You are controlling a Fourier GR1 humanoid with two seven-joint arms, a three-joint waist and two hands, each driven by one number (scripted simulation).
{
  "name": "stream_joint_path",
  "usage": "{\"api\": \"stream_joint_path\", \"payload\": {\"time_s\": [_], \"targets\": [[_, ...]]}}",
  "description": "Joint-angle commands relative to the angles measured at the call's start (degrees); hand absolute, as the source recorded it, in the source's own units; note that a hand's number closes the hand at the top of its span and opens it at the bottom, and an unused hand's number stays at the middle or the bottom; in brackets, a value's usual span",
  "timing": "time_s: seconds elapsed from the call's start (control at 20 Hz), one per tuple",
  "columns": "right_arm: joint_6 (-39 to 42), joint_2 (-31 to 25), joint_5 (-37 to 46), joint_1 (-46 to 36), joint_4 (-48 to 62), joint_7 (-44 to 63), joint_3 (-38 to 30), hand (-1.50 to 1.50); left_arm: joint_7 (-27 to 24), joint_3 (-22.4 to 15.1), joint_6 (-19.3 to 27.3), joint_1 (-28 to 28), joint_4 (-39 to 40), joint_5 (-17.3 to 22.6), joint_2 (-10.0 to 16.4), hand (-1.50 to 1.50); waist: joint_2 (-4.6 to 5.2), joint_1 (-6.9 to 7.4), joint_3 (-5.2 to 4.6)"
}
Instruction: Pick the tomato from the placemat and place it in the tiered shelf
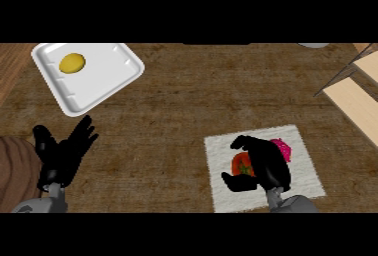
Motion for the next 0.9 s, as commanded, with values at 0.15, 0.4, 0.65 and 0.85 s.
{"api": "stream_joint_path", "payload": {"time_s": [0.15,0.4,0.65,0.85], "targets": [[-1.7,3.1,1.2,2.0,-1.0,-4.0,1.9,1.5,-5.2,2.0,-1.9,-1.5,9.8,-0.8,-1.0,0.0,0.52,-0.57,-0.23],[-5.7,7.8,-0.6,-2.2,4.0,9.9,-11.3,1.5,1.5,1.9,-1.0,0.2,1.2,0.3,0.2,0.0,0.65,-0.3,-0.19],[-7.8,6.7,1.0,-12.9,8.4,27.8,-26.4,1.5,0.0,0.4,-1.7,1.5,0.3,-0.3,-0.6,0.0,1.05,0.79,-0.32],[-12.5,6.3,9.1,-24.5,8.9,35.6,-27.4,1.5,-0.5,1.4,-1.7,-1.5,4.0,-0.4,-0.4,0.0,0.77,0.23,-0.3]]}}
